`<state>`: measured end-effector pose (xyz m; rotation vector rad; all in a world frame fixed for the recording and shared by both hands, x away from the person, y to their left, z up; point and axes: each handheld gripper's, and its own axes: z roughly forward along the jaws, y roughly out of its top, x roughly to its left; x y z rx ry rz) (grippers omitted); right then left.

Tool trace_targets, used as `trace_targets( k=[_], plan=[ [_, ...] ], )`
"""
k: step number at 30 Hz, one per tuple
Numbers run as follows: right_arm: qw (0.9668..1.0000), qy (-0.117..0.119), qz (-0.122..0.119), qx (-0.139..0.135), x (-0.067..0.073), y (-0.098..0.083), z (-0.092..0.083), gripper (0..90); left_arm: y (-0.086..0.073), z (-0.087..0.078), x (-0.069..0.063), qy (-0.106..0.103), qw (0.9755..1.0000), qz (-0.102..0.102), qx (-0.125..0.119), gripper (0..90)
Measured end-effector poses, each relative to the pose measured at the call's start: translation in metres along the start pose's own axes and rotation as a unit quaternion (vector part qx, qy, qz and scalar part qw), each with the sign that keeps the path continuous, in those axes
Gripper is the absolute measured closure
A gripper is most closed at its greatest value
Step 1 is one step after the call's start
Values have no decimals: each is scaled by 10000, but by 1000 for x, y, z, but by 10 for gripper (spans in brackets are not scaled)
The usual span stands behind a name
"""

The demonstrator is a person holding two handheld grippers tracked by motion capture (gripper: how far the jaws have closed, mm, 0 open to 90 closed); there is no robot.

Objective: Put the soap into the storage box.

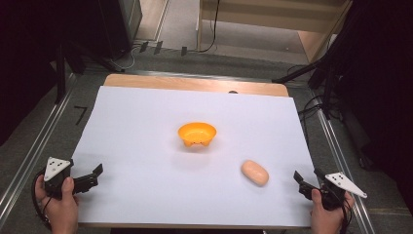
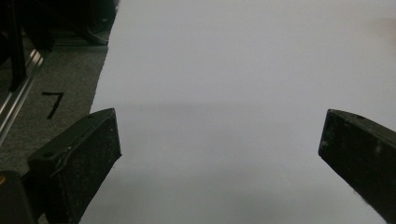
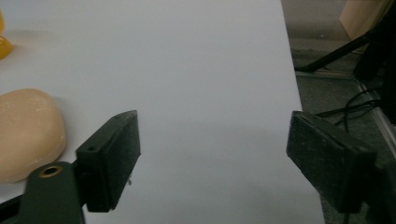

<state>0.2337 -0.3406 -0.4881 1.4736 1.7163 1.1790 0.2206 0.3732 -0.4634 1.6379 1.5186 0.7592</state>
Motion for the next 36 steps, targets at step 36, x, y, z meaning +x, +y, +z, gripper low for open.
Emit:
trace_targets(
  k=[36],
  plan=[
    [9466, 1162, -1703, 2479, 28, 61, 19, 48, 0, 0, 1, -45, 10000, -40, 15, 0]
  ],
)
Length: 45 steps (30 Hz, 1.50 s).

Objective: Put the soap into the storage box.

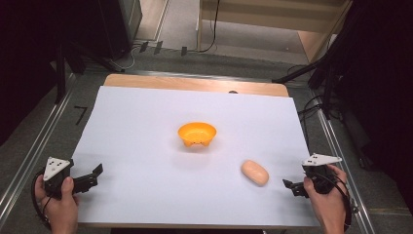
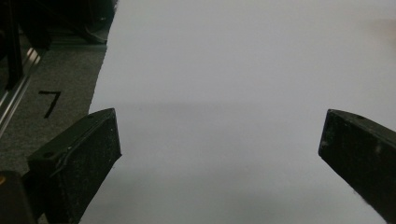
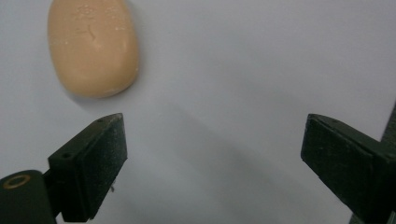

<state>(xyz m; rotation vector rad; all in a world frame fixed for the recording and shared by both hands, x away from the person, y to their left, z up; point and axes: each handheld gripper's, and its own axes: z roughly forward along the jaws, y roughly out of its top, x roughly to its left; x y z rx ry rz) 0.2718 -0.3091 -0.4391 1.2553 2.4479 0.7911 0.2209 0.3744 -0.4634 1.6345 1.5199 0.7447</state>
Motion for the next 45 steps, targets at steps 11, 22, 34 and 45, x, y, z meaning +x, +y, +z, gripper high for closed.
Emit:
trace_targets(
  k=[11, 22, 34, 45],
  plan=[
    [9972, 7, -398, 639, 11, 25, 8, 31, 0, 0, 0, -14, 10000, 19, 15, 0],
    [9944, 91, -567, 885, 20, 43, 17, 42, 0, 0, 1, -20, 10000, -18, -20, 0],
    [9909, 235, -766, 1082, 35, 56, 29, 71, 0, 0, 0, -19, 10000, -12, -23, 0],
    [9888, 421, -827, 1165, 47, 67, 40, 104, 0, 0, 0, -16, 10000, -8, -26, 0]
  ],
)
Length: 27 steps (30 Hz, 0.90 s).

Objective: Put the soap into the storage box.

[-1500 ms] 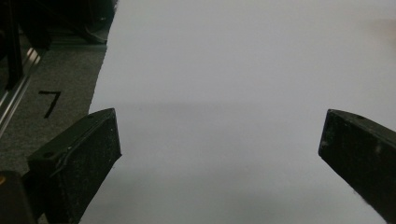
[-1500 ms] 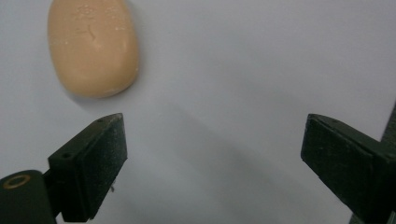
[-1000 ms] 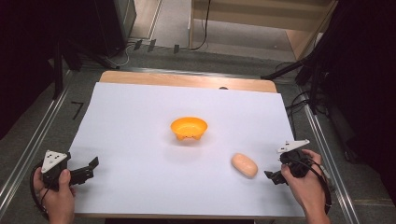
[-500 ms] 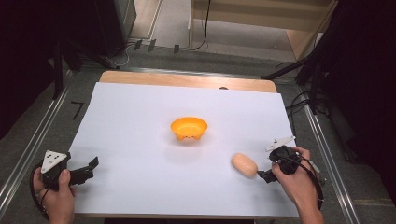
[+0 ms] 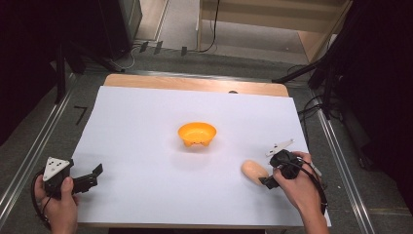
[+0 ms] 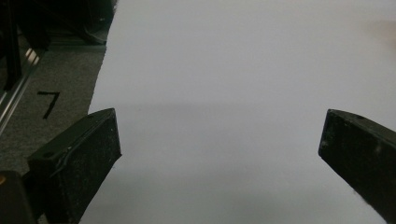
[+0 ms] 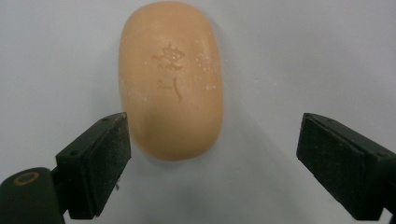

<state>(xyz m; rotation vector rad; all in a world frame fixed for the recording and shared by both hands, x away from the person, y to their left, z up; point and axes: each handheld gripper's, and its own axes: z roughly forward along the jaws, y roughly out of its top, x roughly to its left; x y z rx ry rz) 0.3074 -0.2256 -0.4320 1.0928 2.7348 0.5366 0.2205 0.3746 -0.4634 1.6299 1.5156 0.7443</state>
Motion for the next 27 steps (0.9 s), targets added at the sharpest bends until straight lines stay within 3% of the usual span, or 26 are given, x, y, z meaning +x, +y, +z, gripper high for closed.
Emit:
trace_targets(
  k=[10, 27],
  plan=[
    [9998, 128, -48, 127, 8, 12, 14, 136, 0, -1, 0, 34, 10000, 2, -35, 0],
    [9990, 247, 16, 369, 11, 21, 28, 311, 0, -1, 0, 23, 10000, 4, -26, 0]
  ],
)
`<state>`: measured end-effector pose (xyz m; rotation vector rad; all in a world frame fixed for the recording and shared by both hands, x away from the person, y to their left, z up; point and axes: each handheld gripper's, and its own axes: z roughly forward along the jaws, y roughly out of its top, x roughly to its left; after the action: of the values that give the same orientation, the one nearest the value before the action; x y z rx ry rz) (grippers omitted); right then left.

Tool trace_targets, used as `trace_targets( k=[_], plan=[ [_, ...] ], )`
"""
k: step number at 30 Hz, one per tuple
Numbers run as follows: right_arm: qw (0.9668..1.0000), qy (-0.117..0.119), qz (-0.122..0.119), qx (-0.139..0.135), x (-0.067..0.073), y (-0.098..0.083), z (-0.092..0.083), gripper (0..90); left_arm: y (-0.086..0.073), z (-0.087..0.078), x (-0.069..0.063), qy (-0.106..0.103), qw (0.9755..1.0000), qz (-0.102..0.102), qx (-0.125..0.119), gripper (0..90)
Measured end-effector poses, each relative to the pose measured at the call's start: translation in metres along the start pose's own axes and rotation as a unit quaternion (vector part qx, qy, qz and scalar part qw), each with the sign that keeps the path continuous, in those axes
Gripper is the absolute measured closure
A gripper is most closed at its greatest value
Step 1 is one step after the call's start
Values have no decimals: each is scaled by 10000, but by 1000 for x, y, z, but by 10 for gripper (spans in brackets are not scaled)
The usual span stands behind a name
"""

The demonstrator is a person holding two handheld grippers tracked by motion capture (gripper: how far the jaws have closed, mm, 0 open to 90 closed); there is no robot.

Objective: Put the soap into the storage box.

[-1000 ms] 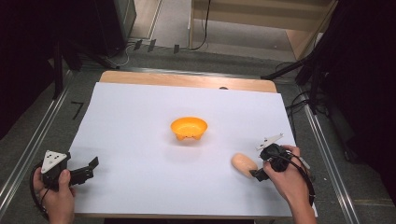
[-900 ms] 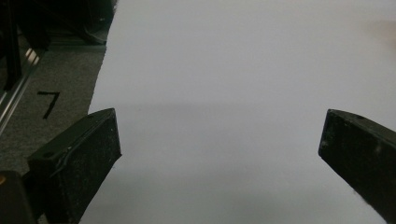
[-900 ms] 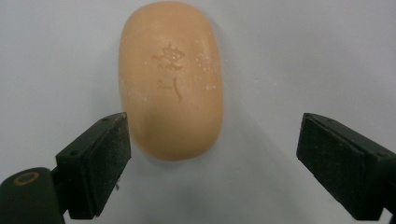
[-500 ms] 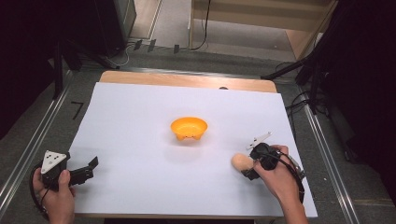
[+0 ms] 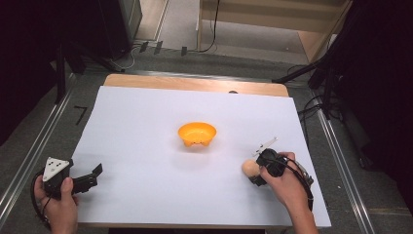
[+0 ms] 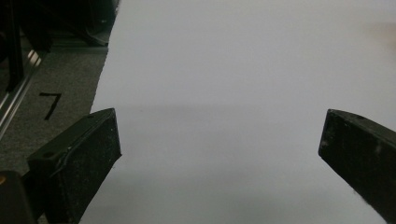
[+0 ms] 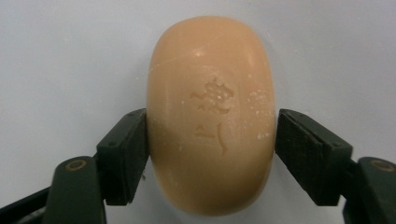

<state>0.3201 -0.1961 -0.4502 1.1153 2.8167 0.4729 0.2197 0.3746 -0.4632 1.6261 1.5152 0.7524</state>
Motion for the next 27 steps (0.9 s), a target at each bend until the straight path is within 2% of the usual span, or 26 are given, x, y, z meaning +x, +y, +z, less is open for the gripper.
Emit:
trace_targets(
  k=[7, 14, 21, 27],
  plan=[
    [9997, -119, -155, 135, 3, 4, 3, 326, 0, 0, 0, 1, 10000, 7, -2, 0],
    [9996, -151, -215, 87, 4, 3, 5, 325, 0, 0, -1, 16, 10000, 17, 12, 0],
    [9995, -78, -212, 231, 2, 7, 5, 326, 0, 0, -1, 15, 10000, 34, 6, 0],
    [9995, -66, -208, 234, 2, 8, 5, 333, 0, 0, -1, 9, 10000, 30, 17, 0]
  ],
)
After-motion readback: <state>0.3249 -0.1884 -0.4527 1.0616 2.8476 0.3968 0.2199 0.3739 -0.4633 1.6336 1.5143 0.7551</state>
